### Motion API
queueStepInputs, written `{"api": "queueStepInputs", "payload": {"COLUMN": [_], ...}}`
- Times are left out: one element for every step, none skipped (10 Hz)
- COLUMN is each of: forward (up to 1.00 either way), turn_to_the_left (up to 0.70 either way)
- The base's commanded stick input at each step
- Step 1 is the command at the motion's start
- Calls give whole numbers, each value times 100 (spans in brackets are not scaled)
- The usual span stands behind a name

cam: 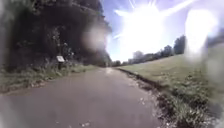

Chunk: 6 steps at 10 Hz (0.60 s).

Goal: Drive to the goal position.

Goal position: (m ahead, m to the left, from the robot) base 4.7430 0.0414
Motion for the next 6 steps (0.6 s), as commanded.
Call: {"api": "queueStepInputs", "payload": {"forward": [45,45,45,45,45,45], "turn_to_the_left": [0,0,0,0,0,0]}}
